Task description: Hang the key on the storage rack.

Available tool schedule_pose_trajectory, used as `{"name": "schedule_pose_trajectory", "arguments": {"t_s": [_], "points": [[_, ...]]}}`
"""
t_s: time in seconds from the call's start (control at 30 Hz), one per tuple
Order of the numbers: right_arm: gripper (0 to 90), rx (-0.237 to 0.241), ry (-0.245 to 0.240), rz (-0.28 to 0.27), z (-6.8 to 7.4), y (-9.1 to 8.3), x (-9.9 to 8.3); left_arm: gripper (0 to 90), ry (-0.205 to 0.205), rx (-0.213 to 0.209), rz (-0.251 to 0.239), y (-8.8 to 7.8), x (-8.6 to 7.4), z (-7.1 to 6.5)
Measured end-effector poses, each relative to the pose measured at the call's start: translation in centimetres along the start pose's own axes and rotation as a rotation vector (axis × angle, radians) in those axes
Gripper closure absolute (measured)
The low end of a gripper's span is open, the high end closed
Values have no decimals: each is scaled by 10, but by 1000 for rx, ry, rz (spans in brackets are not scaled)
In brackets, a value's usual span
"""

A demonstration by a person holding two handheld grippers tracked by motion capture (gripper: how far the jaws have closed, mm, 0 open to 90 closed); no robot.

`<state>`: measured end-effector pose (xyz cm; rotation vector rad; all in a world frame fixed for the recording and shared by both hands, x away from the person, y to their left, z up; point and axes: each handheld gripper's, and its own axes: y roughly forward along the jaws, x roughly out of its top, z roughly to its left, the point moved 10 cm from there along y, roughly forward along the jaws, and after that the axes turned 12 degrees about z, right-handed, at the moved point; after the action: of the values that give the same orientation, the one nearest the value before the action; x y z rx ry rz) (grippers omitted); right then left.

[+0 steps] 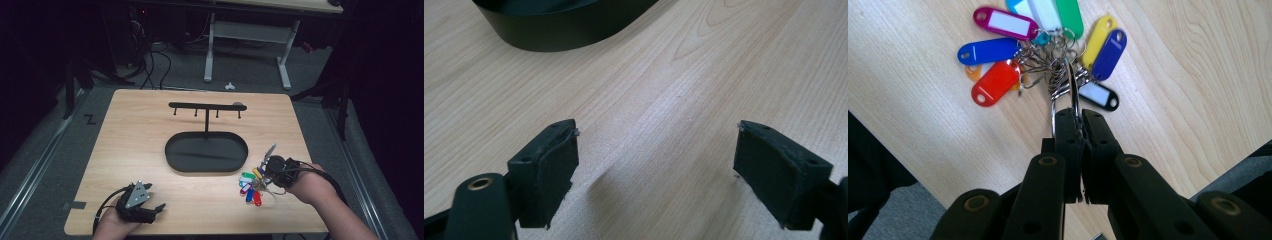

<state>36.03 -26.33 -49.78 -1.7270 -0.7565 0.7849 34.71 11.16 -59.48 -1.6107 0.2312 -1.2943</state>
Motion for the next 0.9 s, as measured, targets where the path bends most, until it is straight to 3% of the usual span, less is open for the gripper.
{"name": "schedule_pose_trajectory", "arguments": {"t_s": [0.27,0.9], "points": [[873,31,19,-38,-5,-16,1,184,0,-1,1,0,0,0],[873,105,59,-34,-20,-52,-3,184,2,-4,5,0,-1,0]]}}
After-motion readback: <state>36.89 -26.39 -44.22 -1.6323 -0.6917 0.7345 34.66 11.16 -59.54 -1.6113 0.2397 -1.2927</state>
